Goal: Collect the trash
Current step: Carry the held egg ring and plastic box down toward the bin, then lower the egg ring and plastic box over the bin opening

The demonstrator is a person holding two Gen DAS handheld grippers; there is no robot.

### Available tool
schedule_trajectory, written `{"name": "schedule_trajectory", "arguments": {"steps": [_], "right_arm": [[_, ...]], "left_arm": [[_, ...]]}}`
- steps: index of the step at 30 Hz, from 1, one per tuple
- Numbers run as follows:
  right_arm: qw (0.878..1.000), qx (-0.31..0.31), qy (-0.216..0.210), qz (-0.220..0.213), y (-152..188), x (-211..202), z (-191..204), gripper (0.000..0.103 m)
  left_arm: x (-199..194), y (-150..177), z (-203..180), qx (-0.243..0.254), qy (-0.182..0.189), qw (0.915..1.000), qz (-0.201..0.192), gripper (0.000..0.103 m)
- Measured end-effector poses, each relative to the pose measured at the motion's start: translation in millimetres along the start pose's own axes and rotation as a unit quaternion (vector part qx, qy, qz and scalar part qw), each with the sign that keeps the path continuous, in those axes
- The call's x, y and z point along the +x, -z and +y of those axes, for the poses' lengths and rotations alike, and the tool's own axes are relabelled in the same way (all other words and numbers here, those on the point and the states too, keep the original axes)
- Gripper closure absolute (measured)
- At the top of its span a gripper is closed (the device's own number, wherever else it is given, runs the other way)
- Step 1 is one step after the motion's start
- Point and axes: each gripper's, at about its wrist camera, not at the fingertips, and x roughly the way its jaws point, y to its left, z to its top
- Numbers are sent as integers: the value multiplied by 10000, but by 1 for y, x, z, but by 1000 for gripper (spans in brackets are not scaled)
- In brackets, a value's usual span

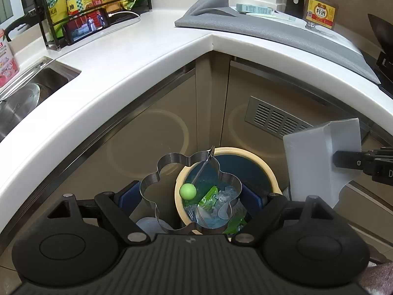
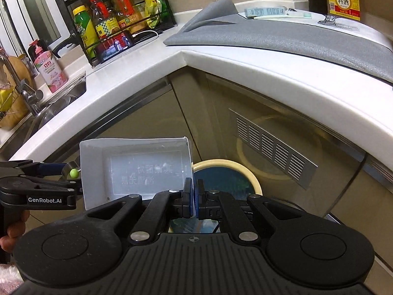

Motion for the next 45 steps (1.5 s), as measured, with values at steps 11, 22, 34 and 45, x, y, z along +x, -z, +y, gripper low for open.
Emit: {"name": "schedule_trajectory", "arguments": {"steps": [11, 22, 34, 45], "right_arm": [[9999, 118, -43, 62, 1, 3, -5, 101], [9999, 84, -56, 76, 1, 4, -4, 101], [9999, 93, -66, 105, 2, 5, -4, 101], [9998, 104, -70, 157, 2, 7, -5, 101]], "left_arm": [[3, -2, 0, -16, 22, 10000, 53, 14], [4, -3, 0, -10, 27, 10000, 53, 14], [5, -3, 0, -10, 30, 10000, 67, 14], [9, 0, 0, -29, 42, 9999, 115, 14]]}}
